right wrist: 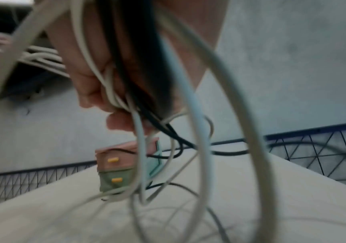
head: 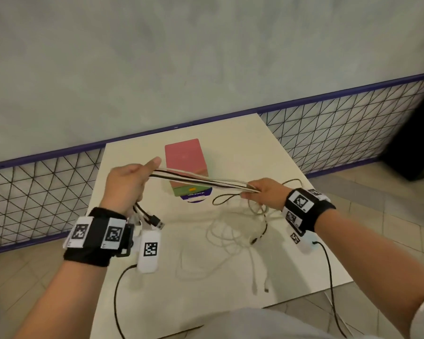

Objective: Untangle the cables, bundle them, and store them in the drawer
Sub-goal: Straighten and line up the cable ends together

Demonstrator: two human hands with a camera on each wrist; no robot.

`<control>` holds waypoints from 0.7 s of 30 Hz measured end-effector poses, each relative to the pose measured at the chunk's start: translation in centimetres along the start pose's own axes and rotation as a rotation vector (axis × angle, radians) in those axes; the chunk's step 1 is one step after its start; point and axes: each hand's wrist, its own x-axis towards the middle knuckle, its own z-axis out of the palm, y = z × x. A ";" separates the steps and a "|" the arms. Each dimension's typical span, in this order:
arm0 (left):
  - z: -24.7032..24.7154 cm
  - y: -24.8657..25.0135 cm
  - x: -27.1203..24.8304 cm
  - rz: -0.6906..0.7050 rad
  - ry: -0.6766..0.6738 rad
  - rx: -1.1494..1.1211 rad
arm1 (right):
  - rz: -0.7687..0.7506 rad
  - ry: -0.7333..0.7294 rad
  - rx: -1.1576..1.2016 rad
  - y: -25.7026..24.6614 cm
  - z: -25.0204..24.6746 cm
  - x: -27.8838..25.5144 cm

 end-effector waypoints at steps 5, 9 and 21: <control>1.4 -0.2 0.0 -0.066 0.098 -0.112 | -0.053 0.136 -0.162 1.6 1.8 1.7; 1.2 1.3 0.3 -0.026 0.206 -0.165 | 0.092 0.306 -0.251 3.3 1.9 1.1; 0.9 2.1 2.0 -0.129 0.244 -0.349 | 0.058 0.260 0.233 3.6 5.1 0.0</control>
